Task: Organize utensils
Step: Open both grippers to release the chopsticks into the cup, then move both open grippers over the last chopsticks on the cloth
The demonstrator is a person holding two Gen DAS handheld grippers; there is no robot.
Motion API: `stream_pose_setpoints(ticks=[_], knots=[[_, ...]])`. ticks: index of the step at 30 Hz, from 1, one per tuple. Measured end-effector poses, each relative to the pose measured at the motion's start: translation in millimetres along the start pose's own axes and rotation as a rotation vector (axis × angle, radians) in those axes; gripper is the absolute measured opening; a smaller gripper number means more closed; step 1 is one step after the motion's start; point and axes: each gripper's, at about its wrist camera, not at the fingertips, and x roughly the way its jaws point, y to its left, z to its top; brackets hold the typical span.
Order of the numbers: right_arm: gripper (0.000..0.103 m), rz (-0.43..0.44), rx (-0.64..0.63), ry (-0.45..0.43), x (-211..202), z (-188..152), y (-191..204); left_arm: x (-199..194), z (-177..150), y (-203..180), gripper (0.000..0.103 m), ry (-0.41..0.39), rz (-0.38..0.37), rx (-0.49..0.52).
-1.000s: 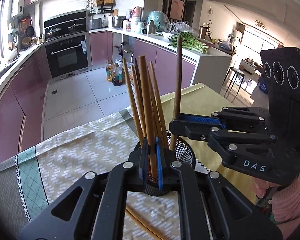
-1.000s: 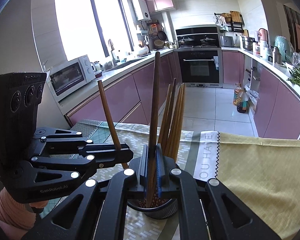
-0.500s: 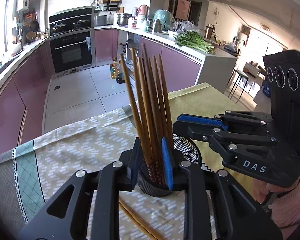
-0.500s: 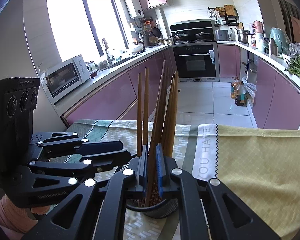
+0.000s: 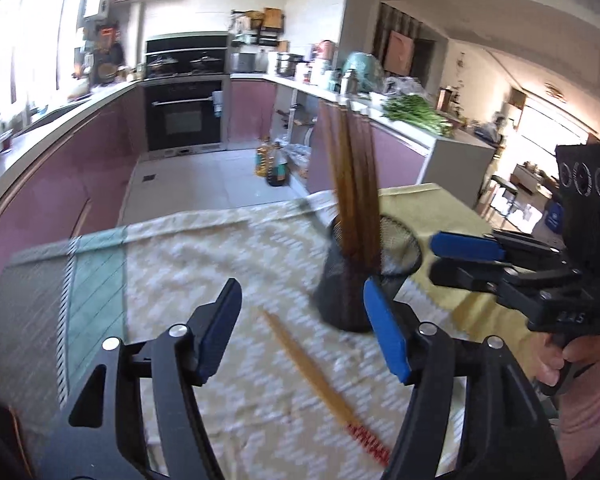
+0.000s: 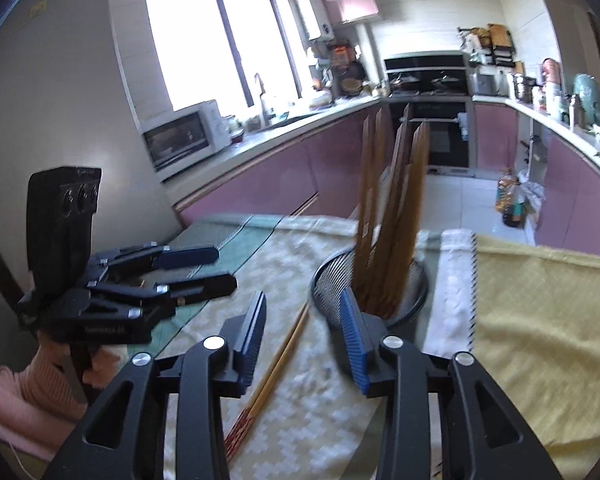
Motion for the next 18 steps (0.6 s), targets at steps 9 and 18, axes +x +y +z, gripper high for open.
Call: stream_pose_setpoints(ticks=[9, 18], knots=[[0.04, 0.027, 0.009, 0.154, 37, -42, 16, -2, -44, 16, 0.073, 0.053, 0.068, -0.053], [0.04, 0.005, 0.009, 0.226, 55, -66, 31, 6, -75, 13, 0.073, 0.114, 0.083, -0.07]])
